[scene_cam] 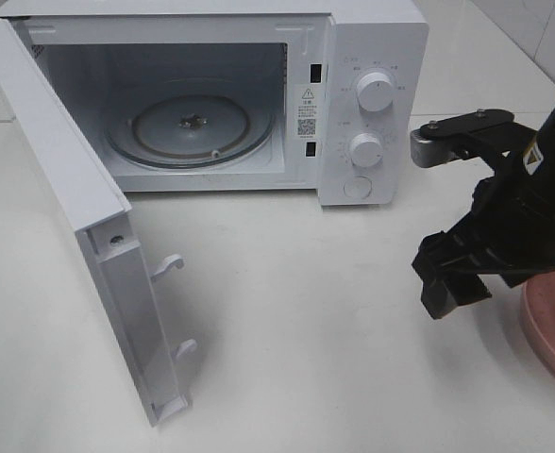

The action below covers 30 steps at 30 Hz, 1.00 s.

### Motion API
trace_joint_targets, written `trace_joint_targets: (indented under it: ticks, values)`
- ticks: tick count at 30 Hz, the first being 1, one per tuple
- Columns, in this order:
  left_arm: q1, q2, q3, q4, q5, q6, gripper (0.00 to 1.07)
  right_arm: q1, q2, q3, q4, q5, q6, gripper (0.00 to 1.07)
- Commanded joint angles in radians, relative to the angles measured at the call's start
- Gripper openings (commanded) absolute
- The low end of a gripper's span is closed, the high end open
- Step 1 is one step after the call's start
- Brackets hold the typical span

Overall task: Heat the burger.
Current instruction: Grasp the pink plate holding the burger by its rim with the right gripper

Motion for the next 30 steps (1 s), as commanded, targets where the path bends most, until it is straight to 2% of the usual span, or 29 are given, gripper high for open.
trace_joint_targets:
  ticks: [1, 6, 13, 20, 30]
  values:
    - [0.001, -0.003, 0.004, 0.0, -0.001, -0.004, 0.98, -0.028, -0.009, 0.001, -0.028, 0.04, -0.014, 1.03]
    - [0.001, -0.003, 0.004, 0.0, -0.001, -0.004, 0.98, -0.124, -0.009, 0.001, -0.062, 0.074, -0.01, 1.0]
    - [0.001, -0.003, 0.004, 0.0, -0.001, -0.004, 0.98, -0.196, 0.002, 0.005, -0.079, 0.069, -0.017, 0.98]
    - [0.001, -0.003, 0.004, 0.0, -0.001, -0.004, 0.98, -0.273, 0.049, 0.103, -0.076, -0.05, -0.039, 0.96]
    - [0.001, -0.003, 0.004, 0.0, -0.001, -0.004, 0.98, -0.285, 0.126, 0.147, -0.064, -0.127, -0.042, 0.94]
